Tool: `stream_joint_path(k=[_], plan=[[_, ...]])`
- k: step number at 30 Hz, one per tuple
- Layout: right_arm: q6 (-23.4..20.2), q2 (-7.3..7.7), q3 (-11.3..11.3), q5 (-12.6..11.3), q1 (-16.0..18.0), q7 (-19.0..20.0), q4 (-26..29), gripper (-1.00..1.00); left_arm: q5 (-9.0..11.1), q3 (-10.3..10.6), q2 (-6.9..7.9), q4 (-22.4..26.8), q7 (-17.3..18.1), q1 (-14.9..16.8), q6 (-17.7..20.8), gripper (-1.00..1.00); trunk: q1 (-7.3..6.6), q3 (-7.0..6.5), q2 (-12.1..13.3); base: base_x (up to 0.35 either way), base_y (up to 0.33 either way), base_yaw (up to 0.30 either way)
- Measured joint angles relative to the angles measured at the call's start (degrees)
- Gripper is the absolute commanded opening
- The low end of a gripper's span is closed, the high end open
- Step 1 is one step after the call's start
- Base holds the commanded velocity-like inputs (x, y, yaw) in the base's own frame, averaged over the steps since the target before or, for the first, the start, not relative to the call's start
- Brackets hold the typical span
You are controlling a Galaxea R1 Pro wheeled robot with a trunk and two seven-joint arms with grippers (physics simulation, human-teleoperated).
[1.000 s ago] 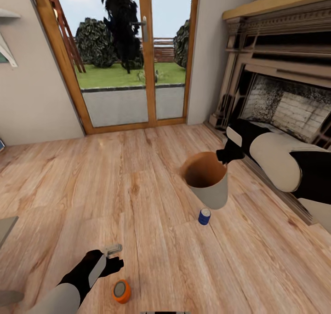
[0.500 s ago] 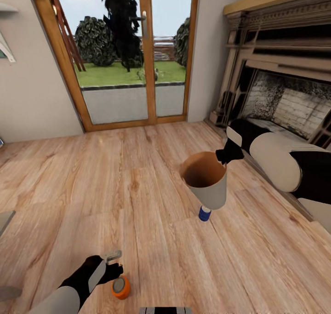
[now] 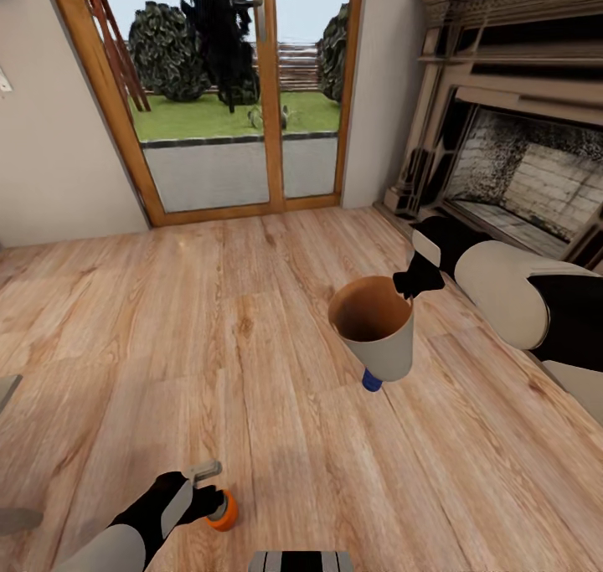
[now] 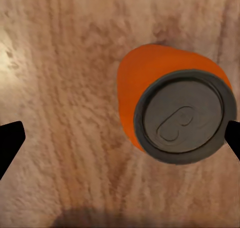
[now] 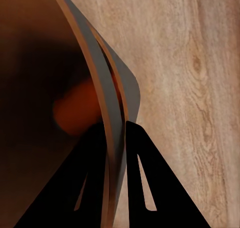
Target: Put the three can of soda from the living room inside the tash can in the kitchen.
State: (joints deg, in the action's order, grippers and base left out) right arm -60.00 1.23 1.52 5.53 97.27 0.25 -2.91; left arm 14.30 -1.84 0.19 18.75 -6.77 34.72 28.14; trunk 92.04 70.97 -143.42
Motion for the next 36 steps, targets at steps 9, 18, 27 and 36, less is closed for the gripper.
stream_joint_path(k=[9,18,27,36], plan=[[0.0,-0.07,0.3,0.3,0.0,-0.1,0.0,-1.0,0.0,0.0,-1.25,0.1,1.8,0.0,-0.7,1.0,0.0,0.0,0.0,0.0,0.0,0.0],[0.0,-0.08,0.3,0.2,0.0,-0.1,0.0,-1.0,-0.1,0.1,-1.41,0.1,1.9,0.0,-1.0,1.0,0.0,0.0,0.0,0.0,0.0,0.0],[0.0,-0.15,0.1,0.1,0.0,-0.1,0.0,-1.0,-0.1,0.1,-1.35,0.1,2.2,0.0,-2.6,1.0,0.0,0.0,0.0,0.0,0.0,0.0],[0.0,-0.17,0.3,0.2,0.0,-0.1,0.0,-1.0,-0.1,0.1,-1.41,0.1,2.3,0.0,-5.3,1.0,0.0,0.0,0.0,0.0,0.0,0.0]])
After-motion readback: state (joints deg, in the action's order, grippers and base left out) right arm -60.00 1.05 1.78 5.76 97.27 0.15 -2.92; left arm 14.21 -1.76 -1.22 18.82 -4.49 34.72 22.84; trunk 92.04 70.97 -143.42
